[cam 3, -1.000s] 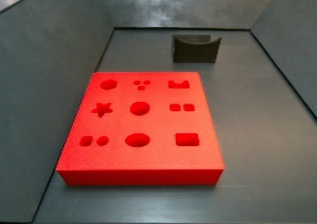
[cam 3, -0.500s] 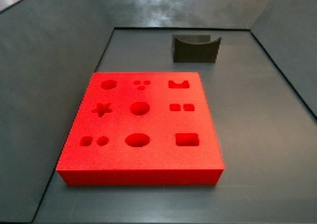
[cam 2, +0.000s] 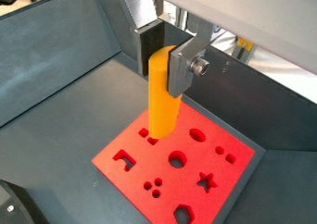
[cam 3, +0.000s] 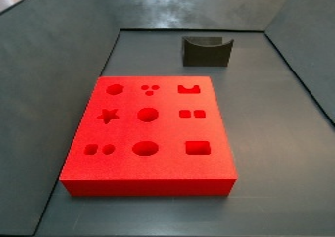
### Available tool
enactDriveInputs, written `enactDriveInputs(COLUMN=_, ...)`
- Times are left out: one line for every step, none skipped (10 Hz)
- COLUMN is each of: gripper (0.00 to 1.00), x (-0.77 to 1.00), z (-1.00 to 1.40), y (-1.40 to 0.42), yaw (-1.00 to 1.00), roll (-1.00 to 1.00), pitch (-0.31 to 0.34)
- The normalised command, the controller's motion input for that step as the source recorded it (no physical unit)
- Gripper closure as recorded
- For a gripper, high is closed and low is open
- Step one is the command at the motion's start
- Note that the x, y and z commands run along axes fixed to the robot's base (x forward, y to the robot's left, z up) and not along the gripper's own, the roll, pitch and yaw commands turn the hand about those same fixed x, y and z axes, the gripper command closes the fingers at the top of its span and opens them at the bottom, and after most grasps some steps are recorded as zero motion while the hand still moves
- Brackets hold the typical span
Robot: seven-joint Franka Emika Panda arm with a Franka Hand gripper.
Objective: Pick up the oval object. Move up. Move to above the board. Insert the oval object.
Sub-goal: Insert the oval object.
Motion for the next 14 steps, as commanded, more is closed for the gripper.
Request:
enactDriveInputs(gripper=1.0, x=0.0, z=0.0, y=0.0, yaw=0.0, roll=-0.03, pitch=0.0)
enactDriveInputs(gripper=1.0, x=0.0, z=-0.37, y=-0.05, yaw=0.1, roll=0.02, pitch=-0.02)
enactDriveInputs(gripper=1.0, x=0.11, z=-0.7, y=-0.03, yaw=0.34, roll=0.01, pitch=-0.044)
enactDriveInputs(gripper=1.0, x=0.29, z=-0.79, y=-0.02, yaw=0.37, roll=0.0, pitch=0.0)
enactDriveInputs(gripper=1.0, x=0.26, z=-0.82, y=-0.06, yaw=0.25, roll=0.05, pitch=0.033)
enactDriveInputs(gripper=1.0, x=0.22, z=-0.91, y=-0.09, yaw=0.27, roll=0.07, pitch=0.011)
enactDriveInputs(gripper=1.0, x=0.0, z=-0.95, y=-0.13, yaw=0.26, roll=0.1, pitch=0.0)
enactDriveInputs(gripper=1.0, x=0.0, z=-1.0, y=-0.13, yaw=0.25, roll=0.09, pitch=-0.05)
enactDriveInputs(gripper=1.0, x=-0.01, z=-0.96, y=-0.12, yaw=0.26, roll=0.08, pitch=-0.047)
enactDriveInputs(gripper=1.0, x=-0.08, z=-0.94, y=-0.16, yaw=0.31, roll=0.1, pitch=-0.046)
enactDriveInputs(gripper=1.0, x=0.0, z=-0.9, y=-0.07, yaw=0.46, roll=0.02, pitch=-0.066)
enactDriveInputs(gripper=1.0, x=0.0, z=-0.86, y=-0.06, yaw=0.63, roll=0.0, pitch=-0.074)
enactDriveInputs(gripper=1.0, x=0.0, z=-0.79, y=-0.07, yaw=0.57, roll=0.0, pitch=-0.081)
enactDriveInputs(gripper=1.0, x=-0.09, z=0.0, y=-0.03, yaw=0.0, roll=-0.06, pitch=-0.084)
